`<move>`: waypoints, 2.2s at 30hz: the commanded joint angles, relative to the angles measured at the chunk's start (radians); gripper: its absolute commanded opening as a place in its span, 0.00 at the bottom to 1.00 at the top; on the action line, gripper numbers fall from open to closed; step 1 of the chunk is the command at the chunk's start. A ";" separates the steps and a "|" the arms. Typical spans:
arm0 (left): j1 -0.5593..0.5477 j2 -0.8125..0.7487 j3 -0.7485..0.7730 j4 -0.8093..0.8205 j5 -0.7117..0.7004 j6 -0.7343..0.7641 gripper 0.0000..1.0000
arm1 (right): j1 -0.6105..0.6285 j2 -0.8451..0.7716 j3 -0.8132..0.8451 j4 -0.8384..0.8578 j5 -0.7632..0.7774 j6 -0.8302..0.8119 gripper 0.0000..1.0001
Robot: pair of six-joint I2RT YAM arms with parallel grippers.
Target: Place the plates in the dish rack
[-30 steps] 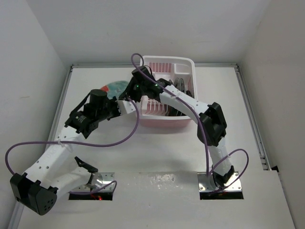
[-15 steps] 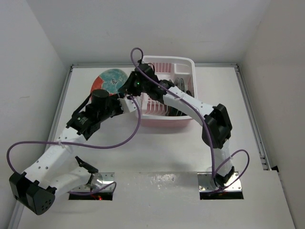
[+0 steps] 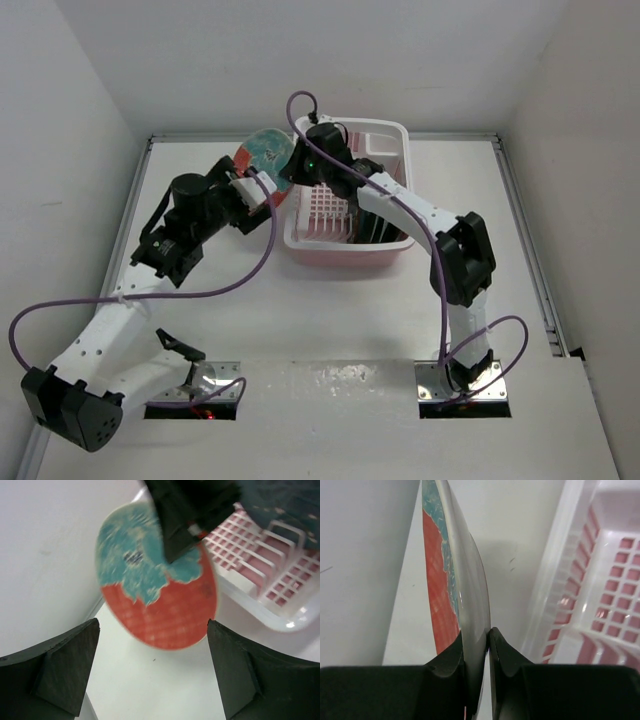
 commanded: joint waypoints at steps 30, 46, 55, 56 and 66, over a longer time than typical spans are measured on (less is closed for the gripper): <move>0.402 0.781 0.262 0.363 -0.295 -0.585 0.95 | 0.143 -0.117 0.234 -0.308 0.982 -0.541 0.00; 0.540 0.818 0.179 0.441 -0.129 -0.637 1.00 | 0.170 -0.009 0.301 -0.563 1.166 -0.414 0.00; 0.540 0.818 0.170 0.461 -0.129 -0.637 1.00 | 0.167 -0.008 0.255 -0.695 1.109 -0.265 0.00; 0.540 0.809 0.161 0.461 -0.129 -0.637 1.00 | 0.167 -0.001 0.250 -0.701 1.109 -0.257 0.00; 0.549 0.790 0.123 0.463 -0.138 -0.637 1.00 | 0.176 0.031 0.247 -0.755 1.120 -0.230 0.00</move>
